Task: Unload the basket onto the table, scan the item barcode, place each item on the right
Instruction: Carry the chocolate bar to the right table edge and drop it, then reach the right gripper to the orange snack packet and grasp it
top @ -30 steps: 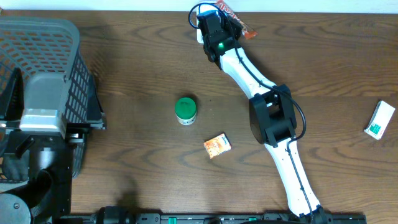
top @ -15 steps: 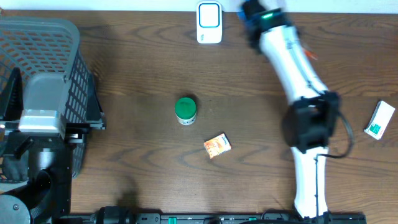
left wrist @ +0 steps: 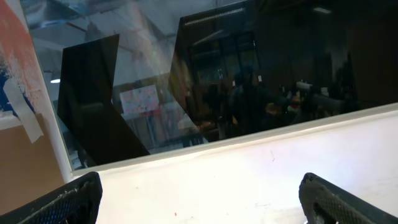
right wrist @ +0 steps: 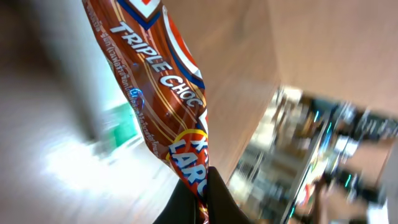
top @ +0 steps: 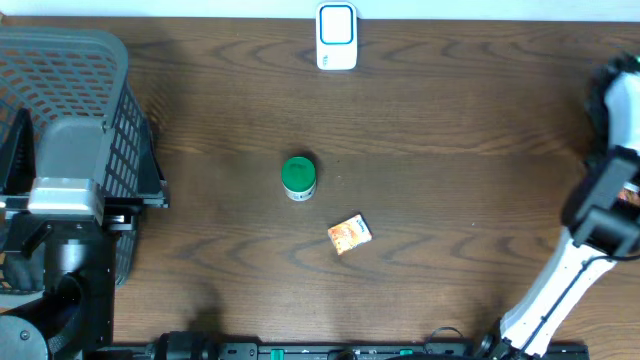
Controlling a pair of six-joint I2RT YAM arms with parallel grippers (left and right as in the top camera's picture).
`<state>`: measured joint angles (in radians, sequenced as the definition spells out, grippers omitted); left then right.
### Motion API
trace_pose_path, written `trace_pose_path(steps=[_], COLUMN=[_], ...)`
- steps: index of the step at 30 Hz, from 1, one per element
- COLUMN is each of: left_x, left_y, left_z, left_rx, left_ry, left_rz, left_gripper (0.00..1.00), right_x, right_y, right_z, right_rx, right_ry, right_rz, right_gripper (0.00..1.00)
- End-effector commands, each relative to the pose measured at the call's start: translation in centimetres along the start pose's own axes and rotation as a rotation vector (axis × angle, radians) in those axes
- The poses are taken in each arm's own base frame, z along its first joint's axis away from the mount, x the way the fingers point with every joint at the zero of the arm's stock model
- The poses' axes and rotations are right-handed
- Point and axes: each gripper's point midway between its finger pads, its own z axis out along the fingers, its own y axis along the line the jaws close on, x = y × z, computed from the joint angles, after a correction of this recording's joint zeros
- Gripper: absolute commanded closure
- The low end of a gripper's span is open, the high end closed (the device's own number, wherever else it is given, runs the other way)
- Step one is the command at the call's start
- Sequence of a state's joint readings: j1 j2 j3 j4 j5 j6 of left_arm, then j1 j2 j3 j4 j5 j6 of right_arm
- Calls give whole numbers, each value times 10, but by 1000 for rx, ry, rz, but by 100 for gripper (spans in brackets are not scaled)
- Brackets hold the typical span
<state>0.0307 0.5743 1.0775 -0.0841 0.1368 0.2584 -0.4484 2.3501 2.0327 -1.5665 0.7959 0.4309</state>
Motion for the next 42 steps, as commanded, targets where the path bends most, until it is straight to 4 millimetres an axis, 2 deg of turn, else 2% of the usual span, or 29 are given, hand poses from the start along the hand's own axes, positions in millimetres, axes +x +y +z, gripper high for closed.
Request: trace_pose_path(steps=[1, 2, 3, 4, 5, 6, 8, 11, 13, 15, 17, 20, 22, 25, 29, 32, 35, 37, 42], left_x=[-5, -5, -5, -5, -5, -5, -5, -5, -5, -5, -5, -7, -9, -10, -11, -11, -11, -11, -10], left_y=[-2, -2, -2, -2, -2, -2, -2, -2, -2, -2, -2, -1, -1, -1, -1, -1, -1, -1, -1], left_z=[-1, -1, -1, -1, -1, -1, -1, -1, -1, -1, -1, -1, -2, -2, -4, -3, -4, -3, -3], left_rx=[11, 11, 11, 11, 11, 11, 11, 11, 11, 11, 11, 9, 8, 7, 6, 7, 7, 7, 8], left_ry=[-17, -16, -16, -16, -16, -16, -16, -17, -17, -17, -18, -25, -32, -38, -41, -38, -39, -38, -35], left_rz=[-14, -14, -14, -14, -14, -14, -14, -13, -13, -13, -13, -12, -11, -11, -11, -11, -11, -11, -11], left_gripper=[1, 1, 1, 1, 1, 1, 1, 1, 1, 1, 1, 1, 1, 1, 1, 1, 1, 1, 1], right_x=[12, 14, 14, 14, 14, 12, 9, 6, 10, 21, 42, 86, 123, 187, 252, 287, 320, 342, 384], right_y=[-2, 1, 5, 8, 11, 14, 19, 22, 19, 22, 31, 52, 67, 93, 133, 166, 198, 217, 238], right_z=[30, 33, 34, 33, 30, 26, 9, -31, -71, -115, -162, -233, -267, -298, -313, -311, -295, -276, -244], right_rx=[-73, -115, -161, -198, -239, -271, -341, -422, -466, -537, -630, -747, -790, -825, -836, -829, -812, -786, -740], right_ry=[115, 137, 154, 161, 164, 158, 122, 30, -60, -149, -228, -391, -455, -476, -489, -519, -517, -502, -479], right_rz=[138, 144, 135, 123, 112, 103, 77, 50, 44, 4, -73, -301, -439, -648, -852, -960, -1026, -1059, -1108], right_gripper=[99, 96, 82, 60, 28, 1, 1, 1, 1, 1, 1, 1, 1, 1, 1, 1, 1, 1, 1])
